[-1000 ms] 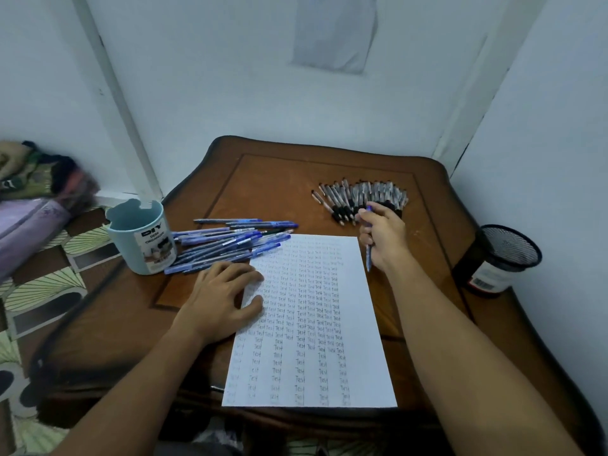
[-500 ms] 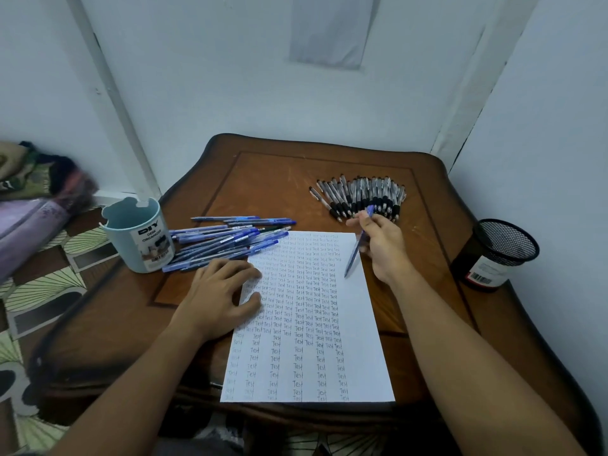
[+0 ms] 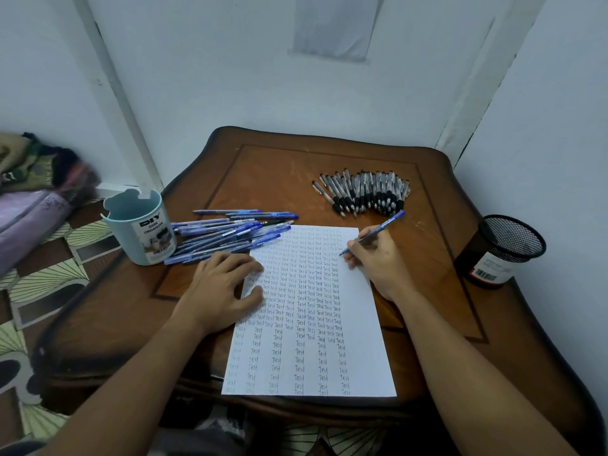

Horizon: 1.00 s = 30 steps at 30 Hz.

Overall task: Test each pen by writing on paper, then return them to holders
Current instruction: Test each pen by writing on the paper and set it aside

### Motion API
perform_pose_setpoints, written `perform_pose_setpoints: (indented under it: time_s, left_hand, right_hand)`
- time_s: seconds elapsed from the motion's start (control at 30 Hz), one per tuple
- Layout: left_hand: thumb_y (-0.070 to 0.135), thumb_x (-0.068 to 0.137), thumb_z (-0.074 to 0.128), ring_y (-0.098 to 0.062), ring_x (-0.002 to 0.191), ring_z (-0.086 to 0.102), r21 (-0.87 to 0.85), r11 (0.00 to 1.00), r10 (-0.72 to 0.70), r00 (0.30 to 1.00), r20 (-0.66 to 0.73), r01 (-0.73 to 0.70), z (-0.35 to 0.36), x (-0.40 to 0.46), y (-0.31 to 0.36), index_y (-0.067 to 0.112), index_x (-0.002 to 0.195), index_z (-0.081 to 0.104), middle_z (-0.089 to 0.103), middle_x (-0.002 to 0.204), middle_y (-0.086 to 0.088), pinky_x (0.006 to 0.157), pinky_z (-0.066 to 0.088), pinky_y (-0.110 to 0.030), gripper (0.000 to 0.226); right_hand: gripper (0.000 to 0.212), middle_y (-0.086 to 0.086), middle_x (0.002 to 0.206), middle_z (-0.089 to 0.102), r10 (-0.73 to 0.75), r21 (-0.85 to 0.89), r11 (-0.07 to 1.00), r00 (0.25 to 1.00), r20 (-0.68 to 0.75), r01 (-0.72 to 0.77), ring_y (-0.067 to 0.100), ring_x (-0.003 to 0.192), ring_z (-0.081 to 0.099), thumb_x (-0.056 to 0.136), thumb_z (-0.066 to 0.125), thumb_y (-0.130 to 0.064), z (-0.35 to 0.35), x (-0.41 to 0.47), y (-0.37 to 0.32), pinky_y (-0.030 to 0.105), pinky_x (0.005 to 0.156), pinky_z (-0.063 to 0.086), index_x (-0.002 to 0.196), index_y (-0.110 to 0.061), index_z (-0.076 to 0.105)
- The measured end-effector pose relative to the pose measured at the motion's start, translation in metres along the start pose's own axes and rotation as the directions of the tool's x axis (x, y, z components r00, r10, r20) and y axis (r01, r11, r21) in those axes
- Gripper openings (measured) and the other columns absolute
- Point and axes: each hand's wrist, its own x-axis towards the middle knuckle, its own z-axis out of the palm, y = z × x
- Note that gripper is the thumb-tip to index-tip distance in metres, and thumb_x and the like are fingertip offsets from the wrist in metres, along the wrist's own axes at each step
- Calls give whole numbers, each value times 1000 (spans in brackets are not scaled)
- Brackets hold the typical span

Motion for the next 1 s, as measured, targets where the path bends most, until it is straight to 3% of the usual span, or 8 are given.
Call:
perform_pose_setpoints:
  time_s: [0.1, 0.4, 0.8, 1.0]
  left_hand:
    - [63, 84, 40, 3, 116, 28, 5, 1000, -1, 1000, 3, 1, 0, 0, 1, 37, 121, 64, 53, 126, 24, 94, 25, -32, 51]
    - [62, 84, 42, 4, 115, 29, 5, 1000, -3, 1000, -7, 3, 0, -1, 3, 37, 121, 65, 53, 125, 24, 93, 24, -31, 50]
    - [61, 85, 41, 5, 114, 28, 10, 1000, -4, 1000, -9, 4, 0, -2, 3, 36, 121, 65, 54, 126, 23, 94, 25, -32, 50]
    - [63, 84, 40, 3, 115, 29, 14, 1000, -9, 1000, 5, 9, 0, -1, 3, 37, 122, 64, 53, 127, 23, 94, 24, -31, 51]
  right_hand:
    - [25, 16, 80, 68, -20, -69, 997, 1000, 17, 21, 27, 67, 66, 91, 66, 3, 1, -2, 2, 37, 66, 57, 97, -14, 48]
    - [21, 20, 85, 68, -53, -151, 987, 999, 11, 54, 21, 66, 66, 93, 65, -1, 4, -2, 2, 32, 65, 57, 101, -11, 49]
    - [23, 16, 80, 66, -24, -84, 996, 1000, -15, 23, 26, 68, 66, 93, 64, 2, 2, -2, 1, 40, 70, 58, 97, -14, 48]
    - [21, 16, 82, 69, -43, -168, 985, 999, 6, 44, 24, 67, 67, 93, 65, -2, 2, -3, 0, 39, 69, 59, 97, -15, 48]
